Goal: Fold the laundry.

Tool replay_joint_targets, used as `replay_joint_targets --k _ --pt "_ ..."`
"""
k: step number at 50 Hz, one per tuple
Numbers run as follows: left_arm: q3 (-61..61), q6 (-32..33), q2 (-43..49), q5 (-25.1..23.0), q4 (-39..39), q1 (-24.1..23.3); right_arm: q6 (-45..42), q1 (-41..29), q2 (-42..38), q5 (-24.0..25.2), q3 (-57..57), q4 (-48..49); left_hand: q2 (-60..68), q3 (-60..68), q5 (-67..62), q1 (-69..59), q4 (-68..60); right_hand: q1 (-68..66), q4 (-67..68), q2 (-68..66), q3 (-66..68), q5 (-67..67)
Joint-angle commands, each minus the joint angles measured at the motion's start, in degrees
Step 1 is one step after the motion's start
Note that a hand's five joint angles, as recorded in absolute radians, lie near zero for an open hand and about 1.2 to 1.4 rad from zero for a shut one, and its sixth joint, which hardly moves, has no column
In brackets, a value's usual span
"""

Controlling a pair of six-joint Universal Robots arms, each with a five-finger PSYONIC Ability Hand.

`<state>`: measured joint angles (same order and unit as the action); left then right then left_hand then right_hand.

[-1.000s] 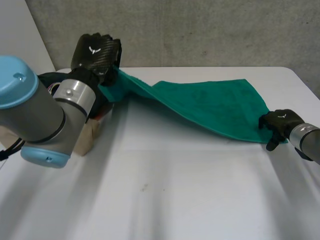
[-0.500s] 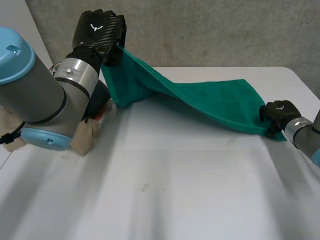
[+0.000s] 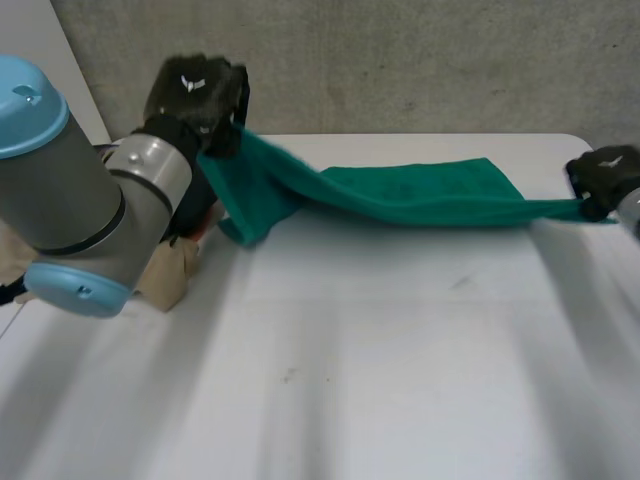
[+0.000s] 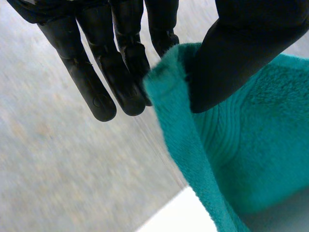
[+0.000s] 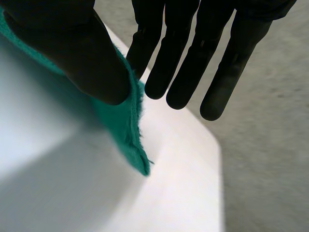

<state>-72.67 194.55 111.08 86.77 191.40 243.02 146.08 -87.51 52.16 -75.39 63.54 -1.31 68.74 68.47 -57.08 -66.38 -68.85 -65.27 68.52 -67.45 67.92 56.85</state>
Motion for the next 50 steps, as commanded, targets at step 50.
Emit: replay_joint_targets --k 50 --pt "21.61 27.9 32.62 1.65 -1.64 -5.01 -14.34 -2.75 -5.5 -13.2 2.99 17.04 -58.74 -58.47 57.08 56.38 58.85 55.27 -58.52 57.45 -57.92 -56.85"
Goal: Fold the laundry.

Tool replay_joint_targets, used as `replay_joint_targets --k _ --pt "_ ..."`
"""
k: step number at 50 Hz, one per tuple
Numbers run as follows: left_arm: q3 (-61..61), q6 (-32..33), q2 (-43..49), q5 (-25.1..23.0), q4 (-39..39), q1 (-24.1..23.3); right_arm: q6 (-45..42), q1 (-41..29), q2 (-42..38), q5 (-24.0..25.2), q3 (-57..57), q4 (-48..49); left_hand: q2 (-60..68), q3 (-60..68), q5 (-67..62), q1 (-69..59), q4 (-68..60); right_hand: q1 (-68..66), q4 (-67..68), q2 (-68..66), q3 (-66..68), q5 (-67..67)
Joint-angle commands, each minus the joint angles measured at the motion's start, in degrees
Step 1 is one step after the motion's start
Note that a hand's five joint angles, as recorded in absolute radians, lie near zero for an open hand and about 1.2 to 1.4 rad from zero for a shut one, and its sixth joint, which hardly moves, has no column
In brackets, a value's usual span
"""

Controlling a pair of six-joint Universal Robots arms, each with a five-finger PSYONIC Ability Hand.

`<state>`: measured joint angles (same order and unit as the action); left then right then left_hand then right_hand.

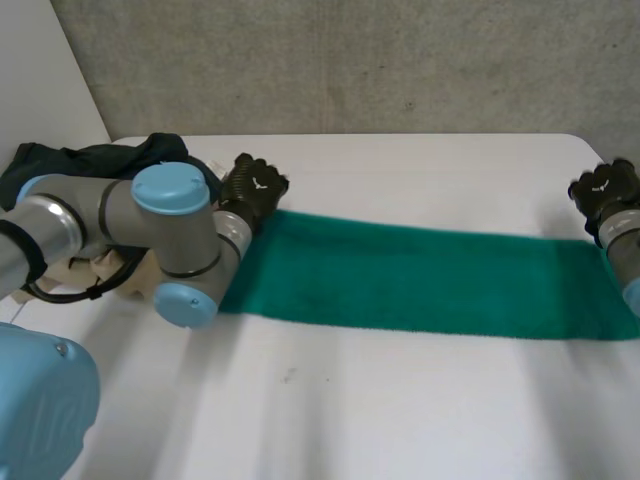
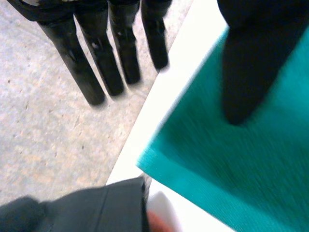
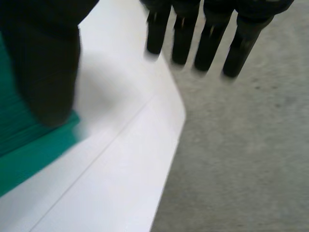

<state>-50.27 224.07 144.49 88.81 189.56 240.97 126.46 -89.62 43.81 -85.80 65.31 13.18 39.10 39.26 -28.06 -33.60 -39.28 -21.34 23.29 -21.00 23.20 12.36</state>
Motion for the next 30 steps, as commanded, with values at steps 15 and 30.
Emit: replay_joint_targets --k 15,30 --pt "-20.2 -15.41 -19.85 -1.88 0.1 -2.44 12.14 9.89 20.87 13.1 22.29 -21.8 -29.1 -29.26 28.06 23.6 29.28 -3.35 1.4 -3.69 1.49 2.32" --pt "-24.43 -17.7 -21.09 -5.14 0.37 -1.73 11.53 16.85 17.46 18.82 33.74 -2.55 -29.1 -29.26 28.06 23.6 29.28 -17.66 15.7 -17.99 15.8 16.63"
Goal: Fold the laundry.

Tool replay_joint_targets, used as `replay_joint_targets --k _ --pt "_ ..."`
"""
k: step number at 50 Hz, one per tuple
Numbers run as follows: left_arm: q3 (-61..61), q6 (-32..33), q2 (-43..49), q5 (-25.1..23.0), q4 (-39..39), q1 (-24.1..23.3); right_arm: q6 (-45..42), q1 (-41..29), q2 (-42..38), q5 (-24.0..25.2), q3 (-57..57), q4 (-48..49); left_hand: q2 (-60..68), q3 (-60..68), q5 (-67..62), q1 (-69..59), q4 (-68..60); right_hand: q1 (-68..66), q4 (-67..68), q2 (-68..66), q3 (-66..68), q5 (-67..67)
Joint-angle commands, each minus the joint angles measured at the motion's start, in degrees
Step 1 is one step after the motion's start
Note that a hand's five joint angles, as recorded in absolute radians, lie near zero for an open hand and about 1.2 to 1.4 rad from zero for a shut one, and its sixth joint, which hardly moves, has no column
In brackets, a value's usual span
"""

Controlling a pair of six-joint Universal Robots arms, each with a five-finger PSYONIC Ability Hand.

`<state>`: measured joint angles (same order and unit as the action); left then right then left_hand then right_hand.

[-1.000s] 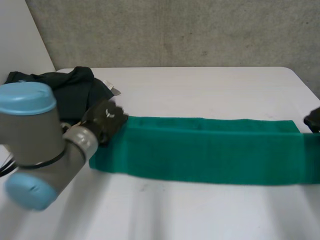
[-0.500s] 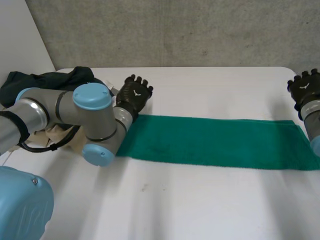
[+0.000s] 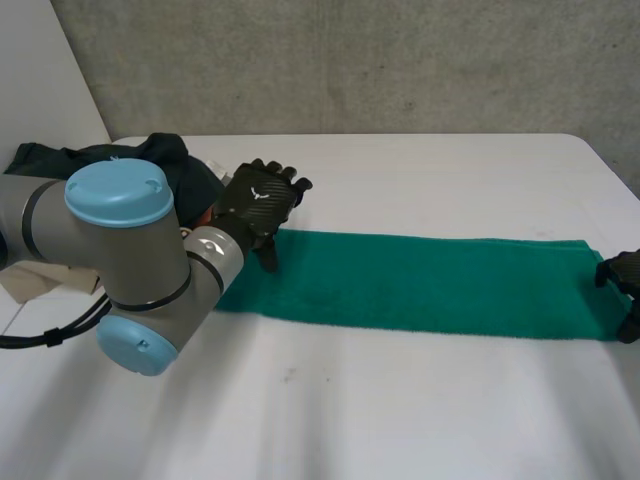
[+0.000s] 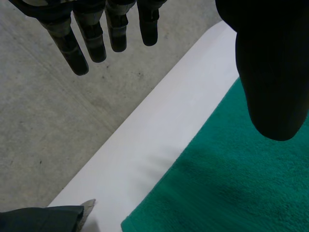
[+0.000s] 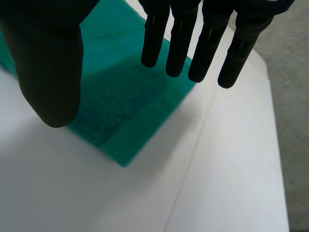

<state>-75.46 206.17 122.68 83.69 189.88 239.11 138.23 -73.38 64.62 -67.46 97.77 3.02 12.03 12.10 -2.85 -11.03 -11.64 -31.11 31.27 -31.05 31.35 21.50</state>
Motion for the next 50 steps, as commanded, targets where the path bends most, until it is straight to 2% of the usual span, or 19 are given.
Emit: replay_joint_targets --k 1,3,11,15,20,23,24,26,27,34,35,37,38,43,44,45,46,47,50 --pt "0.76 0.2 0.8 -0.11 0.05 0.13 -0.33 0.61 -3.88 0.49 1.2 8.13 -2.03 -2.1 2.85 1.03 1.64 -12.57 12.41 -12.63 12.33 12.18" --pt "0.76 0.2 0.8 -0.11 0.05 0.13 -0.51 0.7 -4.5 0.05 0.67 8.66 -2.03 -2.1 2.85 1.03 1.64 -48.72 48.55 -48.77 48.47 48.32" --pt "-0.38 0.11 -0.42 0.16 -0.13 -0.14 -1.47 4.03 -3.37 -5.48 -0.12 14.73 -2.03 -2.1 2.85 1.03 1.64 -48.89 48.73 -48.95 48.65 48.5" --pt "-1.96 0.11 -3.14 -0.11 -0.13 0.21 -7.26 7.9 -0.64 -8.21 -2.32 14.38 -2.03 -2.1 2.85 1.03 1.64 -48.89 48.73 -48.95 48.65 48.5" --pt "-3.55 0.11 -5.34 -0.11 -0.13 1.97 -14.56 7.73 0.42 -8.04 -3.46 15.17 -2.03 -2.1 2.85 1.03 1.64 -48.89 48.73 -48.95 48.65 48.5" --pt "-4.51 0.03 -7.18 -0.11 -0.04 2.85 -15.71 1.78 1.56 -6.55 -4.25 15.78 -2.03 -2.1 2.85 1.03 1.64 -48.89 48.73 -48.95 48.65 48.5" --pt "-4.78 0.03 -7.63 -0.11 -0.04 3.03 -14.93 -5.47 2.26 -4.71 -5.38 16.65 -2.03 -2.1 2.85 1.03 1.64 -48.89 48.73 -48.95 48.65 48.5" --pt "-5.48 -0.67 -8.68 -0.02 -0.04 3.55 -13.79 -11.04 2.87 -2.86 -5.83 17.97 -2.03 -2.1 2.85 1.03 1.64 -48.89 48.73 -48.95 48.65 48.5" --pt "-5.66 -1.11 -8.95 -0.11 -0.13 3.64 -12.47 -16.12 3.14 -1.02 -6.27 19.29 -2.03 -2.1 2.85 1.03 1.64 -48.89 48.73 -48.95 48.65 48.5" --pt "-7.15 -4.89 -10.62 -0.11 -0.13 3.73 -11.23 -33.21 1.74 4.18 -8.03 23.43 -2.03 -2.1 2.85 1.03 1.64 -48.89 48.73 -48.95 48.65 48.5" --pt "-7.24 -4.9 -10.62 -0.19 -0.04 3.73 -11.14 -37.75 -0.53 5.23 -8.99 24.04 -2.03 -2.1 2.85 1.03 1.64 -48.89 48.73 -48.95 48.65 48.5" --pt "-7.42 -4.9 -10.53 -0.19 -0.04 3.64 -11.23 -41.73 -3.61 5.94 -10.05 23.96 -2.03 -2.1 2.85 1.03 1.64 -48.89 48.73 -48.95 48.65 48.5" --pt "-7.42 -4.98 -10.53 -0.19 -0.04 3.56 -11.58 -46.54 -7.11 6.37 -11.71 23.26 -2.03 -2.1 2.85 1.03 1.64 -48.89 48.73 -48.95 48.65 48.5" --pt "-7.33 -4.98 -10.01 -0.11 -0.04 3.38 -12.81 -53.26 -13.29 4.8 -14.62 20.1 -2.03 -2.1 2.85 1.03 1.64 -48.89 48.73 -48.95 48.65 48.5" --pt "-7.15 -4.98 -9.83 -0.11 0.05 3.29 -12.72 -53.09 -13.73 3.75 -15.06 19.05 -2.03 -2.1 2.85 1.03 1.64 -46.29 46.12 -46.34 46.05 45.9" --pt "-7.07 -4.98 -9.74 -0.11 0.05 3.2 -12.2 -52.92 -13.91 0.61 -15.76 17.12 -2.03 -2.1 2.85 1.03 1.64 -5.3 5.13 -5.35 5.05 4.91" --pt "-6.98 -4.98 -9.66 -0.11 0.05 3.2 -11.85 -52.74 -13.73 -1.16 -15.94 16.15 -2.03 -2.1 2.85 1.03 1.64 16.6 -16.76 16.54 -16.84 -16.99" --pt "-6.89 -4.98 -9.48 -0.11 -0.04 3.12 -11.32 -52.56 -13.3 -3.53 -15.51 15.61 -2.03 -2.1 2.85 1.03 1.64 21.11 -21.27 21.05 -21.35 -21.5" --pt "-6.54 -4.98 -8.95 -0.11 -0.04 2.85 -7.11 -52.21 -11.1 -9.25 -14.45 14.38 -2.03 -2.1 2.85 1.03 1.64 21.11 -21.27 21.05 -21.35 -21.5"
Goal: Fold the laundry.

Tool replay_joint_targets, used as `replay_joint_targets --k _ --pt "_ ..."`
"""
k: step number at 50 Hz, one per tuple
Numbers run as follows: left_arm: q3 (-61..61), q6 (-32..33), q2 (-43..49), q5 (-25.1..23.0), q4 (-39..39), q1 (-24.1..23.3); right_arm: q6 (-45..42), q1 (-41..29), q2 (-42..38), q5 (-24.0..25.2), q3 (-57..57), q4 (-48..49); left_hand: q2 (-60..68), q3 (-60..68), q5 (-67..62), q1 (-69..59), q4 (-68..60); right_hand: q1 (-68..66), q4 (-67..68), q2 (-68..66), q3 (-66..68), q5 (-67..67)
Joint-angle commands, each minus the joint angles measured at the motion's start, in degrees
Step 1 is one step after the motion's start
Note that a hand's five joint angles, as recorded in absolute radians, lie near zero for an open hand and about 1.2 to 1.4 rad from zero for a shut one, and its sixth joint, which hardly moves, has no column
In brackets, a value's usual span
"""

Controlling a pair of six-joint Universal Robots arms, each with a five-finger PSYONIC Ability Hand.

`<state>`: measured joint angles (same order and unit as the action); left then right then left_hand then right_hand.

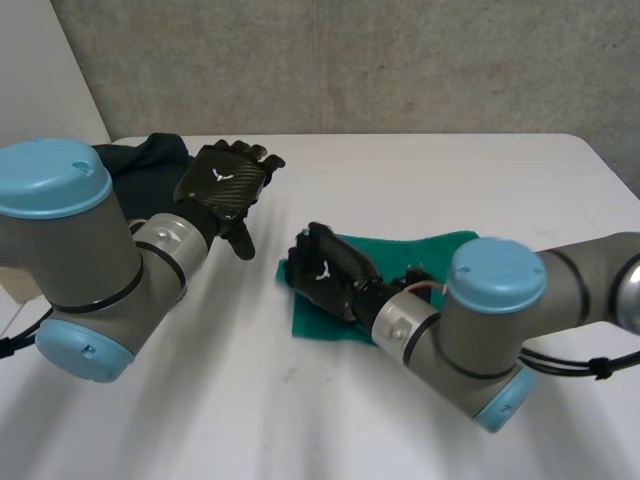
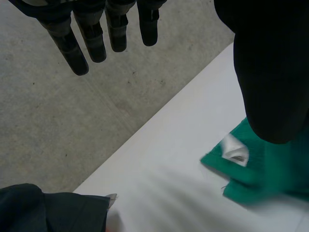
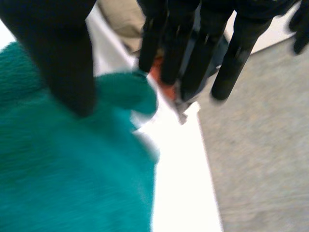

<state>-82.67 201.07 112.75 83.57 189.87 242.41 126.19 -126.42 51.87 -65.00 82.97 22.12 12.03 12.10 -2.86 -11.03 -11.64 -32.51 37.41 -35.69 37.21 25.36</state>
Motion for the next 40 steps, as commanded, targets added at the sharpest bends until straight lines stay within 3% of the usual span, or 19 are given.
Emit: replay_joint_targets --k 1,6,9,14,16,17,20,21,30,37,40 --pt "0.84 0.11 1.06 0.01 0.06 -0.62 6.68 1.52 2.79 -12.6 0.96 -5.16 -2.03 -2.1 2.86 1.03 1.64 22.51 -27.41 25.69 -27.21 -25.36" --pt "1.98 0.11 1.5 0.01 0.06 -1.5 22.74 11.95 12.53 -13.05 7.54 -8.14 -2.03 -2.1 2.86 1.03 1.64 22.51 -27.41 25.69 -27.21 -25.36" --pt "2.69 0.11 2.21 0.01 0.06 -2.55 27.43 15.57 14.57 -11.91 11.14 -11.04 -2.03 -2.1 2.86 1.03 1.64 22.51 -27.41 25.69 -27.21 -25.36" --pt "3.65 0.11 3.96 0.1 -0.03 -4.49 23.41 22.26 14.49 -11.73 16.25 -12.9 -2.03 -2.1 2.86 1.03 1.64 22.51 -27.41 25.69 -27.21 -25.36" --pt "3.74 0.11 4.49 0.1 -0.03 -4.75 19.54 25.78 13.88 -11.56 18.36 -12.72 -2.03 -2.1 2.86 1.03 1.64 8.85 -13.75 12.03 -13.55 -11.7" --pt "3.74 0.11 4.58 0.1 -0.03 -4.84 17.01 27.17 13.0 -11.64 18.89 -12.81 -2.03 -2.1 2.86 1.03 1.64 -9.35 4.45 -6.17 4.65 6.5" --pt "3.74 0.11 4.67 0.1 -0.03 -5.02 15.23 28.5 11.77 -12.43 18.81 -12.37 -2.03 -2.1 2.86 1.03 1.64 -47.36 42.46 -44.18 42.66 44.51" --pt "3.74 0.11 4.67 0.19 -0.03 -5.11 15.05 28.86 11.5 -12.43 18.89 -11.32 -2.03 -2.1 2.86 1.03 1.64 -47.49 42.59 -44.31 42.79 44.64" --pt "3.39 0.11 3.7 0.54 -0.12 -5.28 19.61 27.37 20.46 -12.96 16.18 -1.65 -2.03 -2.1 2.86 1.03 1.64 -47.49 42.59 -44.31 42.79 44.64" --pt "2.95 0.03 2.21 0.71 -0.29 -5.19 20.24 12.44 17.49 -10.68 9.41 -2.7 -2.03 -2.1 2.86 1.03 1.64 -47.49 42.59 -44.31 42.79 44.64" --pt "2.78 -0.67 1.86 0.89 -0.38 -4.93 19.97 5.23 13.0 -7.08 7.12 -2.79 -2.03 -2.1 2.86 1.03 1.64 -47.49 42.59 -44.31 42.79 44.64"
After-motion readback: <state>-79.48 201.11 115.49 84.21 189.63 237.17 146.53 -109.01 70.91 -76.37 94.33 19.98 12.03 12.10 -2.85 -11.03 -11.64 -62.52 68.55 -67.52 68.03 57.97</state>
